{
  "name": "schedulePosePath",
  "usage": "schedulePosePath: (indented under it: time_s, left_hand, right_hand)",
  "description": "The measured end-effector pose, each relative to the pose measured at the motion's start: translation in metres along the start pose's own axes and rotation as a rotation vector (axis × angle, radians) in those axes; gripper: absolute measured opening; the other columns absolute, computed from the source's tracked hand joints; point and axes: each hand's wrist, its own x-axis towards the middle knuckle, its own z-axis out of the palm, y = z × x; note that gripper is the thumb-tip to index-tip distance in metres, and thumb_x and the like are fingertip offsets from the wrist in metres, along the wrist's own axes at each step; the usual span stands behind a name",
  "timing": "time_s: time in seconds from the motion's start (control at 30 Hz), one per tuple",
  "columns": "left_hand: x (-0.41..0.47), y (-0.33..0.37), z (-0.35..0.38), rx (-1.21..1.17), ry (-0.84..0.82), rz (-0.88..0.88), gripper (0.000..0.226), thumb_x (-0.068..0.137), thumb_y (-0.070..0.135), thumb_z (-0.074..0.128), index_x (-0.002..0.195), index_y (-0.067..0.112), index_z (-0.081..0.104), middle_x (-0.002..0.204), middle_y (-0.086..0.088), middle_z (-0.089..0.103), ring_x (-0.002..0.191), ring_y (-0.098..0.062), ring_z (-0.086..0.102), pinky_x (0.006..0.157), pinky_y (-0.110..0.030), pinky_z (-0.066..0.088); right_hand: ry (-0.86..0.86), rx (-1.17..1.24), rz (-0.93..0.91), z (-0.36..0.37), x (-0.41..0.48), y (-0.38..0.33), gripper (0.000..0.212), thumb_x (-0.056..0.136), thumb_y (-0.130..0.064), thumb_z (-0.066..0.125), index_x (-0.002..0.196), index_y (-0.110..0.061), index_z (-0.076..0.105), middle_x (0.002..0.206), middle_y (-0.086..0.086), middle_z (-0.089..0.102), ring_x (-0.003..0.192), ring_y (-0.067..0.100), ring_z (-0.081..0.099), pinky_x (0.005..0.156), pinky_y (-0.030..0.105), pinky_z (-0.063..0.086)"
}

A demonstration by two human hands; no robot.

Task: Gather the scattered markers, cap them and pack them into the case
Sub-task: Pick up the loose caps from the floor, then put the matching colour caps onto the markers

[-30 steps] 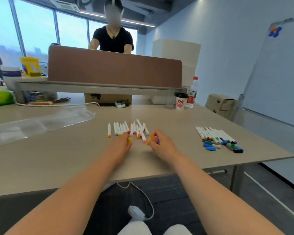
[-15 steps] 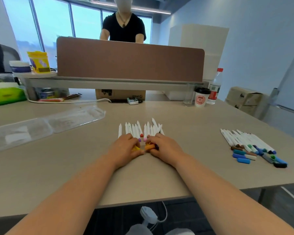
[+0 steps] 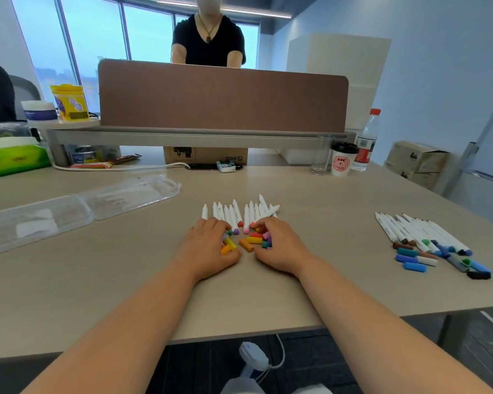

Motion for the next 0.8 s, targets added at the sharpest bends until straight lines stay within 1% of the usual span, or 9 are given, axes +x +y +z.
schedulePosePath:
  time_s: [0.07, 0.17, 0.23, 0.3, 0.4, 0.47, 0.6, 0.73, 0.8]
  left_hand:
    - [-0.001, 0.000, 0.000, 0.030, 0.041, 0.001, 0.087, 0.056, 0.064, 0.012, 0.125, 0.023, 0.045, 0.121, 0.001, 0.046, 0.113, -0.019, 0.039, 0.090, -0.030, 0.031]
    - [0.000, 0.004, -0.003, 0.015, 0.130, 0.031, 0.081, 0.064, 0.058, 0.009, 0.126, 0.021, 0.046, 0.120, 0.000, 0.046, 0.112, -0.020, 0.039, 0.089, -0.031, 0.029]
    - [0.004, 0.008, -0.004, 0.013, 0.156, 0.040, 0.067, 0.077, 0.054, 0.015, 0.126, 0.021, 0.047, 0.121, 0.000, 0.047, 0.113, -0.020, 0.040, 0.089, -0.031, 0.029]
    - [0.009, 0.013, -0.004, 0.002, 0.151, 0.031, 0.044, 0.091, 0.043, 0.031, 0.126, 0.020, 0.047, 0.124, 0.000, 0.047, 0.115, -0.020, 0.040, 0.092, -0.031, 0.030]
    - [0.016, 0.022, -0.003, -0.014, 0.160, 0.047, 0.032, 0.095, 0.030, 0.040, 0.123, 0.017, 0.049, 0.124, -0.003, 0.049, 0.114, -0.021, 0.043, 0.093, -0.032, 0.033]
    - [0.021, 0.029, -0.003, -0.054, 0.165, 0.048, 0.028, 0.096, 0.025, 0.040, 0.119, 0.014, 0.052, 0.118, -0.004, 0.051, 0.108, -0.020, 0.046, 0.091, -0.031, 0.036]
    - [0.043, 0.054, -0.002, -0.137, 0.194, 0.040, 0.018, 0.095, 0.018, 0.040, 0.099, 0.009, 0.055, 0.103, -0.007, 0.053, 0.096, -0.023, 0.050, 0.079, -0.031, 0.038]
    - [0.072, 0.092, 0.003, -0.158, 0.190, 0.089, 0.017, 0.095, 0.020, 0.041, 0.099, 0.011, 0.056, 0.102, -0.005, 0.056, 0.088, -0.020, 0.050, 0.071, -0.029, 0.037]
    - [0.085, 0.109, 0.008, -0.172, 0.203, 0.133, 0.017, 0.094, 0.020, 0.042, 0.099, 0.012, 0.056, 0.102, -0.003, 0.057, 0.087, -0.018, 0.050, 0.071, -0.028, 0.038]
  right_hand:
    - [0.016, 0.056, 0.008, 0.000, -0.001, 0.000, 0.043, 0.075, -0.025, 0.066, 0.115, -0.018, 0.052, 0.107, -0.003, 0.050, 0.099, 0.016, 0.049, 0.087, 0.032, 0.049]
    - [0.017, 0.148, 0.025, -0.003, -0.002, -0.001, 0.035, 0.078, -0.021, 0.065, 0.109, -0.016, 0.050, 0.105, -0.005, 0.046, 0.102, 0.016, 0.049, 0.088, 0.032, 0.049]
    - [0.020, 0.173, 0.049, -0.004, -0.002, -0.001, 0.029, 0.075, -0.023, 0.057, 0.102, -0.018, 0.047, 0.102, -0.002, 0.047, 0.102, 0.020, 0.049, 0.085, 0.034, 0.050]
    - [0.057, 0.213, 0.074, -0.004, -0.003, 0.000, 0.026, 0.068, -0.024, 0.048, 0.094, -0.020, 0.045, 0.093, 0.000, 0.048, 0.095, 0.026, 0.051, 0.079, 0.037, 0.050]
    - [0.157, 0.232, 0.093, -0.003, -0.002, 0.005, 0.011, 0.081, -0.013, 0.049, 0.091, -0.018, 0.045, 0.092, -0.002, 0.047, 0.095, 0.026, 0.051, 0.081, 0.039, 0.048]
    - [0.254, 0.219, 0.107, -0.006, 0.000, 0.008, 0.007, 0.086, -0.011, 0.050, 0.089, -0.016, 0.046, 0.092, -0.001, 0.049, 0.090, 0.020, 0.049, 0.078, 0.034, 0.046]
    - [0.380, 0.290, 0.184, -0.022, 0.004, 0.022, 0.009, 0.083, -0.007, 0.053, 0.084, -0.016, 0.050, 0.075, -0.004, 0.050, 0.070, 0.014, 0.046, 0.069, 0.028, 0.043]
    - [0.423, 0.300, 0.205, -0.047, 0.008, 0.051, 0.011, 0.081, -0.006, 0.056, 0.080, -0.017, 0.053, 0.063, -0.008, 0.047, 0.058, 0.006, 0.044, 0.055, 0.010, 0.034]
    - [0.428, 0.281, 0.217, -0.058, 0.009, 0.065, 0.011, 0.080, -0.006, 0.056, 0.080, -0.017, 0.054, 0.061, -0.009, 0.047, 0.057, 0.005, 0.044, 0.055, 0.009, 0.034]
